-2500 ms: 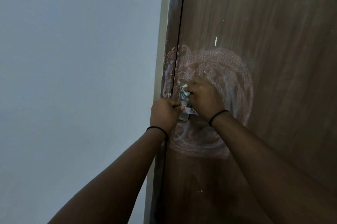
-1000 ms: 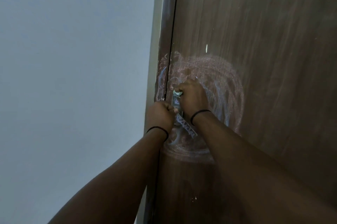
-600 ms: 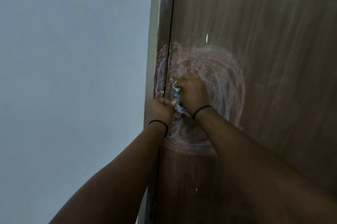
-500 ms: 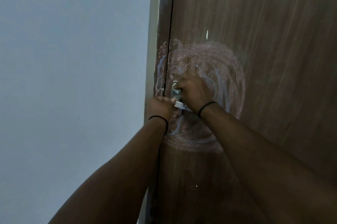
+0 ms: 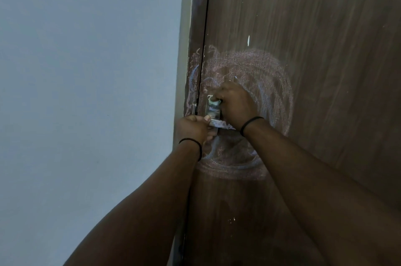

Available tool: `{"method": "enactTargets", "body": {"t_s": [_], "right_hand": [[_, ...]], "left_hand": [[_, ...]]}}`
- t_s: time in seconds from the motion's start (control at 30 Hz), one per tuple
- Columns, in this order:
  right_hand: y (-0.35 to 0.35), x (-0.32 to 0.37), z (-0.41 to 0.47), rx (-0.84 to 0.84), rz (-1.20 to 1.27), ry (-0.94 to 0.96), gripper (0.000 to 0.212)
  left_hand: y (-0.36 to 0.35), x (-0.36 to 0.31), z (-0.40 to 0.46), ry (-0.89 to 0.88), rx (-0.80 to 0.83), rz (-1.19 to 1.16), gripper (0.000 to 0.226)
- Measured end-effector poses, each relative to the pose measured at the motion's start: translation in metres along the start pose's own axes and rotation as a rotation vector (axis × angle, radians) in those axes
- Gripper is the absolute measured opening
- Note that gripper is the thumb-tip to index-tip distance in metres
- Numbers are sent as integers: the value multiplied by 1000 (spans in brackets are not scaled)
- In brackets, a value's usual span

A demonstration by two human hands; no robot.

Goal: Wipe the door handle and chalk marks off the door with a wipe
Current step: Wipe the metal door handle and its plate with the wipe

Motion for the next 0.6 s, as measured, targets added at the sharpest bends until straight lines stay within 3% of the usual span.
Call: {"method": "enactTargets", "body": {"t_s": [0.23, 0.4, 0.6], "right_hand": [[-1, 14, 1, 76, -102, 65, 15], [8, 4, -1, -35, -77, -32, 12], [1, 8, -7, 9, -93, 45, 16]], "left_hand": [[5, -5, 0, -14, -24, 70, 16], [6, -3, 0, -31, -35, 74, 15], [5, -2, -2, -75, -39, 112, 19]]}}
Point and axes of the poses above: each hand's wrist, its own z-axis towards the middle knuckle, its own y-axis out of the back of the hand, x = y × z, the point moved 5 cm from there along z, towards the middle knuckle, and after that the axes turned 15 degrees about y, right-handed, at the moved point
